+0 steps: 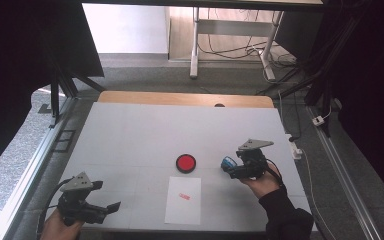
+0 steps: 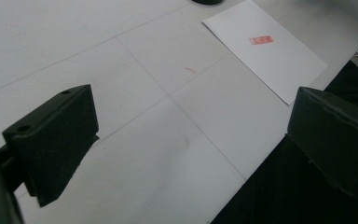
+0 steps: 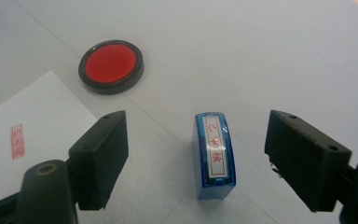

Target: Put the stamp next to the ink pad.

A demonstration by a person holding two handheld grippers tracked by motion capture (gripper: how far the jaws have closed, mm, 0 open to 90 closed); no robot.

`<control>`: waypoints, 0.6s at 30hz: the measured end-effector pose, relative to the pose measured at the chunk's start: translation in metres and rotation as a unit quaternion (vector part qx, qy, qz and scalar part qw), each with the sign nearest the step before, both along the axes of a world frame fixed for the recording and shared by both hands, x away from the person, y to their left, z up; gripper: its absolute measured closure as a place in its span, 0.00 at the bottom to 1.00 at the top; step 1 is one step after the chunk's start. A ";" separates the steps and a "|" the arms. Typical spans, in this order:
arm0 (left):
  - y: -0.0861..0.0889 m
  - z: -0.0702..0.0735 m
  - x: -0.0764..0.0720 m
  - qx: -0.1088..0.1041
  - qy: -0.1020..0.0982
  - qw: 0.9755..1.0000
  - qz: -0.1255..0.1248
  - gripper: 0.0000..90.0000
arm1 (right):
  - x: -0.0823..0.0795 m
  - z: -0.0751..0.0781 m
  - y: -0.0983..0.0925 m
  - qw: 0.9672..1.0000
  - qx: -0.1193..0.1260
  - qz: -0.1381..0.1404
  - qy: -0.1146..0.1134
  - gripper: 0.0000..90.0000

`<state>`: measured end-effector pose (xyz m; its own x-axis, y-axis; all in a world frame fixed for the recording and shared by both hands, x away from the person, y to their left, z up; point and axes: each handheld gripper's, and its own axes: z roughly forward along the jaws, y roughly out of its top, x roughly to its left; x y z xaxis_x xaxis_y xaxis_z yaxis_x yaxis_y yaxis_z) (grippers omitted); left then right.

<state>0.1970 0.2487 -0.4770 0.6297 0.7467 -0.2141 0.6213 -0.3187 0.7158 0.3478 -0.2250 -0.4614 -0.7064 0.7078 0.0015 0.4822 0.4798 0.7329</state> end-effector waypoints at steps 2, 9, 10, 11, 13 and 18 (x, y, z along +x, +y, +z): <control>0.000 0.000 0.000 0.000 0.000 1.000 0.000 0.02 | -0.002 0.002 0.001 1.000 0.003 0.001 -0.001 0.19; 0.000 0.000 0.000 0.000 0.001 1.000 -0.001 0.02 | -0.012 0.008 0.002 1.000 0.006 -0.001 -0.001 0.10; 0.000 0.000 0.000 0.000 0.000 1.000 0.000 0.02 | -0.014 0.009 0.002 1.000 0.008 -0.002 0.001 0.09; 0.000 0.000 0.000 0.000 0.000 1.000 0.000 0.02 | -0.016 0.010 0.002 1.000 0.006 -0.002 0.001 0.07; 0.000 0.000 0.000 0.000 0.001 1.000 0.000 0.02 | -0.020 0.012 0.002 1.000 0.004 -0.004 0.000 0.03; 0.000 0.000 0.000 -0.001 0.001 1.000 0.000 0.02 | -0.031 0.016 0.001 1.000 0.007 0.000 -0.003 0.00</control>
<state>0.1973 0.2490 -0.4771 0.6287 0.7467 -0.2169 0.6225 -0.3162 0.7159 0.3170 -0.2242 -0.4455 -0.7069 0.7073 0.0063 0.4771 0.4702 0.7425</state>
